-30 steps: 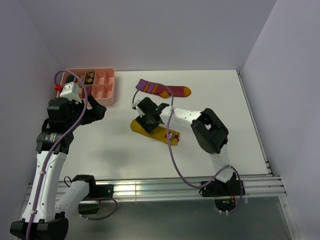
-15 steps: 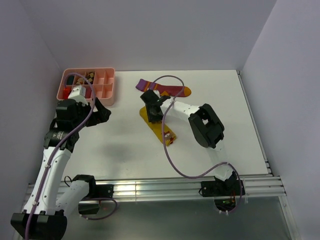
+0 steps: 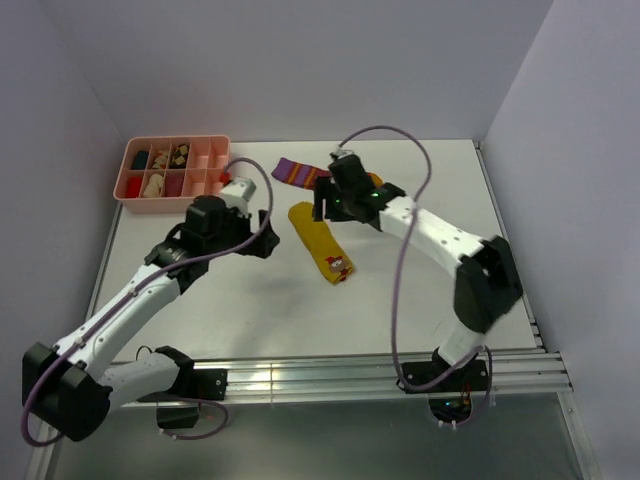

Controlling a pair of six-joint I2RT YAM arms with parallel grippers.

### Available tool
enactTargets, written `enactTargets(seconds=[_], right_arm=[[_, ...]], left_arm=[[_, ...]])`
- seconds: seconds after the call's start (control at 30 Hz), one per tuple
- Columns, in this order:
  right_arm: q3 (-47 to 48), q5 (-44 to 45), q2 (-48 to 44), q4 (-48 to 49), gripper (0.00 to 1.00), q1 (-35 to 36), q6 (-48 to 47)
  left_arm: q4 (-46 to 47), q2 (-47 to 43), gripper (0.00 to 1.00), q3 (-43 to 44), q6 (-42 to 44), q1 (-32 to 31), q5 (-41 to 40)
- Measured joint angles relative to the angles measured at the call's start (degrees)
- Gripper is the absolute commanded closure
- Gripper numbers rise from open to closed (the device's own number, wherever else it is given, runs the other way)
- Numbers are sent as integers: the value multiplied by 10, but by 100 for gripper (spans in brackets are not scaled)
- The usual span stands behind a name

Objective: Roll the socks
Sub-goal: Move the sock to the center of the board, then roll the sock at the center of the board.

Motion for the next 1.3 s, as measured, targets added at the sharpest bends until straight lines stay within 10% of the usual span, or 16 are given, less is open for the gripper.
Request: enactTargets(seconds=[0.27,0.6,1.3], right_arm=[[-252,41,-297,70,1,-122,20],[-369,155,-550,28,0,-179,50],[-396,176,-592,-37,1,-200,77]], left_arm=[[61,172,11,12,83,-197,-96],[152,318,27,42,159,-317,-201],[239,499,51,135,256,-355,-263]])
